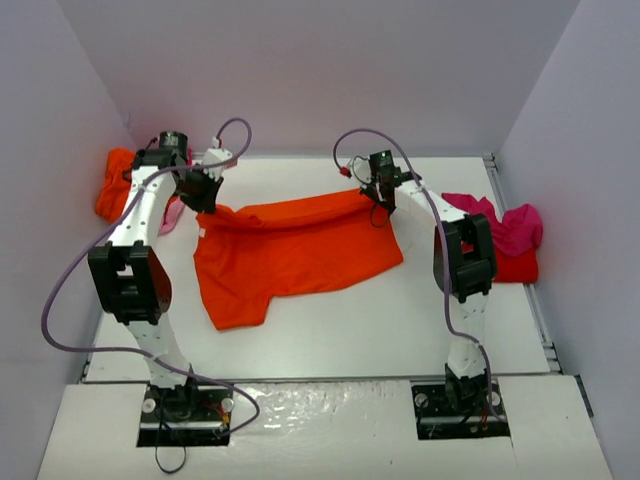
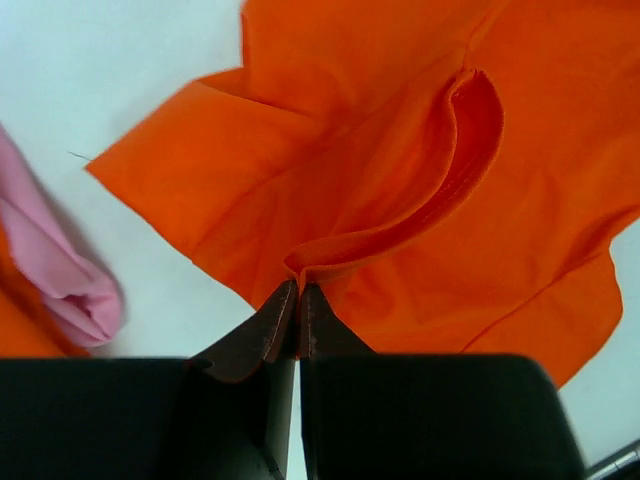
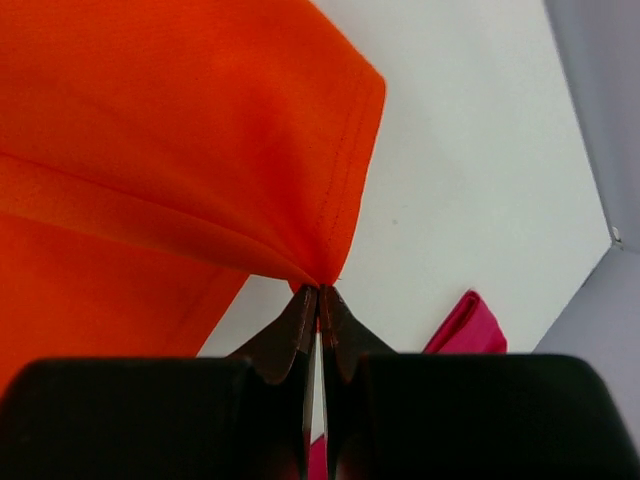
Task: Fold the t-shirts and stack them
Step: Fold the tshirt
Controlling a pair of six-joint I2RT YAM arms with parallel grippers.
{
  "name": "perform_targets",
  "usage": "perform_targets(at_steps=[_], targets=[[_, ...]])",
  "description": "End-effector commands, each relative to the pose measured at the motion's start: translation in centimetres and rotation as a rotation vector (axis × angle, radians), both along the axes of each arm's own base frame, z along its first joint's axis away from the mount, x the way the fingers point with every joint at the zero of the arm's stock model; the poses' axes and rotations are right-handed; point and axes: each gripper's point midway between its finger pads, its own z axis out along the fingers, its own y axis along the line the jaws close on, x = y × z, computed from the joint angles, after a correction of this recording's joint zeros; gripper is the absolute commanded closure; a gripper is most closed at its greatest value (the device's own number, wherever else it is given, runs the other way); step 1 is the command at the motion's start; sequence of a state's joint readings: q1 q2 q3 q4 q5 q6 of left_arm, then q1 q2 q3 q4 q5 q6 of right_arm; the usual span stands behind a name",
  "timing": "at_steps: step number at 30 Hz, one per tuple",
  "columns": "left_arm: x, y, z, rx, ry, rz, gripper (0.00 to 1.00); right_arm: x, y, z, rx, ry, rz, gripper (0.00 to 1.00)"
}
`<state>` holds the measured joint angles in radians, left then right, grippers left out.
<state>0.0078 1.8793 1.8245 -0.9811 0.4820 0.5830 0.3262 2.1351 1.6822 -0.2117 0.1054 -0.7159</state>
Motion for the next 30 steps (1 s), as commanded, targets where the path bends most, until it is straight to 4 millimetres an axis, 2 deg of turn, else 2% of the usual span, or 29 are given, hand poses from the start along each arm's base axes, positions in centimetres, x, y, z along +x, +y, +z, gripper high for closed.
perform_targets(at_steps=[1, 2, 4, 5, 8, 11, 13, 15, 16, 18, 19, 20, 21, 22, 23, 27, 30], targets=[[-2.2, -0.5, 1.3, -0.018, 0.008, -0.071, 0.98, -3.0, 2.4, 3.1, 0.034, 0.058, 0.147, 0.99], [-3.0, -0.6, 0.9, -0.022, 0.038, -0.072, 0.95, -3.8, 3.1, 2.7, 0.043, 0.092, 0.175, 0.96], [-4.9, -1.1, 0.1, -0.042, 0.101, -0.133, 0.56, -5.7, 3.8, 1.5, 0.062, 0.186, 0.219, 0.75], [-5.4, -1.2, -0.1, -0.049, 0.118, -0.148, 0.45, -6.4, 3.8, 1.1, 0.062, 0.217, 0.226, 0.64], [-5.8, -0.9, -0.7, -0.04, 0.094, -0.118, 0.29, -7.7, 4.2, 0.3, 0.075, 0.267, 0.248, 0.43], [-4.6, -0.7, 1.2, -0.07, -0.009, -0.079, 0.13, -8.2, 4.3, 1.3, 0.085, 0.269, 0.264, 0.41], [-4.2, -0.7, 2.5, -0.085, -0.057, -0.075, 0.08, -8.2, 4.1, 2.6, 0.095, 0.244, 0.262, 0.39], [-3.3, -0.5, 3.7, -0.084, -0.116, -0.058, 0.08, -7.8, 3.8, 3.7, 0.094, 0.214, 0.25, 0.4], [-2.8, -0.4, 4.1, -0.086, -0.138, -0.048, 0.08, -7.5, 3.6, 4.4, 0.095, 0.195, 0.245, 0.44], [-1.4, -0.3, 5.2, -0.09, -0.175, -0.024, 0.11, -6.2, 3.4, 5.7, 0.092, 0.149, 0.228, 0.67], [-0.8, -0.3, 5.5, -0.097, -0.176, -0.017, 0.19, -5.5, 3.3, 6.2, 0.09, 0.129, 0.209, 0.86], [-0.2, -0.4, 5.3, -0.104, -0.166, -0.01, 0.31, -4.9, 3.1, 6.6, 0.087, 0.114, 0.189, 1.0], [0.2, -0.4, 4.7, -0.112, -0.144, -0.004, 0.5, -4.5, 2.8, 6.7, 0.083, 0.106, 0.169, 1.0], [1.0, -0.5, 4.5, -0.123, -0.142, 0.011, 0.64, -4.0, 2.8, 6.3, 0.077, 0.108, 0.157, 1.0], [1.7, -0.5, 4.3, -0.131, -0.139, 0.022, 0.74, -3.4, 2.9, 6.0, 0.075, 0.105, 0.147, 1.0], [3.9, -0.7, 2.5, -0.154, -0.104, 0.041, 0.85, -1.3, 3.6, 5.5, 0.088, 0.089, 0.125, 1.0], [5.3, -1.2, 1.7, -0.173, -0.081, 0.043, 0.96, 0.5, 4.3, 3.7, 0.106, 0.097, 0.099, 1.0]])
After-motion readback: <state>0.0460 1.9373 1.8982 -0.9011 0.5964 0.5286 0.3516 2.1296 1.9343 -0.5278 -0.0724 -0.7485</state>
